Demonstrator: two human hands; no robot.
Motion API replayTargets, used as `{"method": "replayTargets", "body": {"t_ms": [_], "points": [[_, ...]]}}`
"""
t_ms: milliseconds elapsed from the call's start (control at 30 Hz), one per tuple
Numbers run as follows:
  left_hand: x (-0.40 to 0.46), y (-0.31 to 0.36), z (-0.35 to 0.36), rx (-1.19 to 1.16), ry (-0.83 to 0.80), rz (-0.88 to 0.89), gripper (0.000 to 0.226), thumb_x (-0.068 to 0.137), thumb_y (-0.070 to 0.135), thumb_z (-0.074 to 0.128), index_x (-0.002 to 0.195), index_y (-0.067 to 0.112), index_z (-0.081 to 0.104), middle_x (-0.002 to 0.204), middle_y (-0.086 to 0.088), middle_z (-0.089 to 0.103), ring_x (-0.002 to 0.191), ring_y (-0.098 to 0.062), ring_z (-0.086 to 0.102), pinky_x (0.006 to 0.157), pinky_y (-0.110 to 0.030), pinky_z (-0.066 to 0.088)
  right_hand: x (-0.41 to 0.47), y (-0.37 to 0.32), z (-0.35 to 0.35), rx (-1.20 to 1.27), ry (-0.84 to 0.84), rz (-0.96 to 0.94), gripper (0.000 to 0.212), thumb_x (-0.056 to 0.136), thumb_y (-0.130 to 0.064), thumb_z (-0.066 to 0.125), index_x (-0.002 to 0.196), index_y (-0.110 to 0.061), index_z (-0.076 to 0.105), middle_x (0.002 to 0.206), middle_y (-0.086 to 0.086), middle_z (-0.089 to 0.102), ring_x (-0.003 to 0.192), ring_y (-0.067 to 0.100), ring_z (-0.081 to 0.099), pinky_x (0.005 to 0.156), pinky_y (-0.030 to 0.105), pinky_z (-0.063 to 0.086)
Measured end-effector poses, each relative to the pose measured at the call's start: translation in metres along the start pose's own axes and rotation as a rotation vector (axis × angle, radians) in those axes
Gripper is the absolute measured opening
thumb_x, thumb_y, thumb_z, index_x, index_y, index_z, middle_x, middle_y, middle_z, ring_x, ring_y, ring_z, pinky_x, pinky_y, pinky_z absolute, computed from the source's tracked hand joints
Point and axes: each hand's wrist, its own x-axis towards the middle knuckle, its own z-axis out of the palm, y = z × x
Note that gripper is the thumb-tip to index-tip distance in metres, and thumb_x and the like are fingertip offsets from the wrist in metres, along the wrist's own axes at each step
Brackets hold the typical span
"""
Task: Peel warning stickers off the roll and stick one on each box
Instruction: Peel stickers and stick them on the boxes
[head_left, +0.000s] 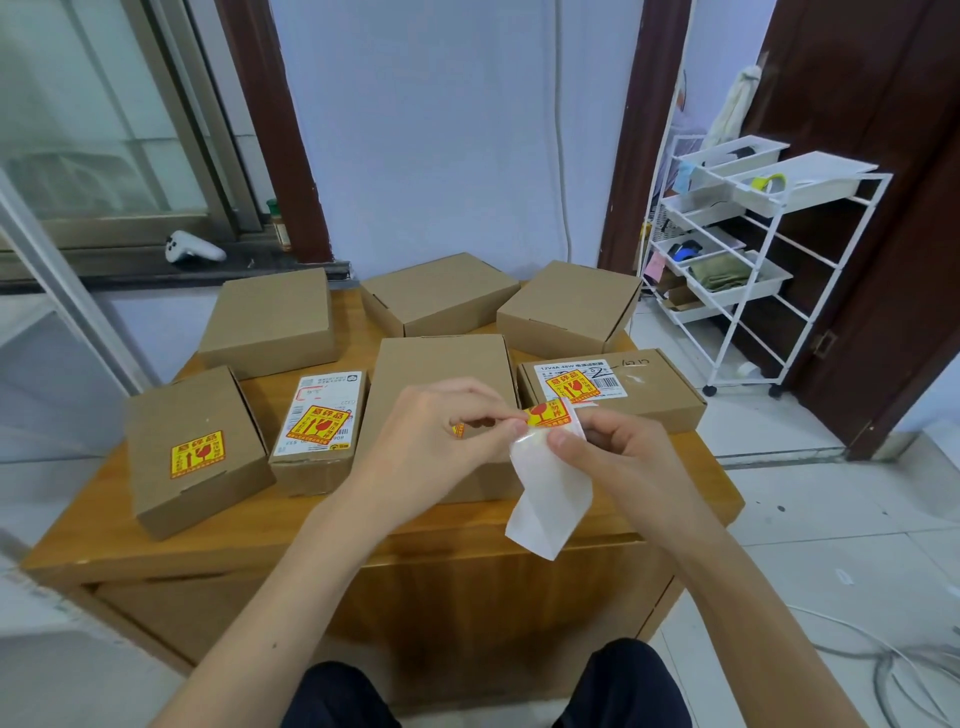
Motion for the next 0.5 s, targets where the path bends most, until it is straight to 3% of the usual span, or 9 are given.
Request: {"method": "replayTargets", "body": {"t_ms": [200,367,500], "points": [[-0.003,-0.006,-0.002,-0.052,0.091,-0.055,0.011,0.087,0.023,0.066,0.087,0.028,0.075,0.084,0.013,0.071,0.085,-0.007,0.062,0.068,-0.024,0.051,0.001,-0.004,0.006,0.045,-0.01,-0.011,0.017,0.089,-0.02,0.06,0.101,-0.016,0.071,0.093,-0.004,0.074,0.082,0.004,0.068,0.064,0.017,0.054],[-0.003,-0.011,-0.003,-0.136,0.165,-0.149,0.014,0.087,0.025,0.065,0.082,0.036,0.071,0.077,0.013,0.071,0.074,-0.006,0.063,0.062,-0.017,0.05,0.004,-0.001,0.01,0.072,0.002,0.004,0.015,0.089,-0.02,0.059,0.095,-0.016,0.072,0.092,-0.003,0.075,0.08,0.006,0.068,0.066,0.021,0.053],[0.0,-0.023,-0.006,-0.21,0.225,-0.21,0.017,0.088,0.025,0.063,0.079,0.038,0.069,0.074,0.011,0.07,0.064,-0.01,0.065,0.061,-0.023,0.052,0.009,0.001,0.015,0.067,-0.008,0.037,0.013,0.089,-0.022,0.059,0.092,-0.02,0.072,0.092,-0.006,0.072,0.078,0.006,0.067,0.068,0.025,0.052]]}}
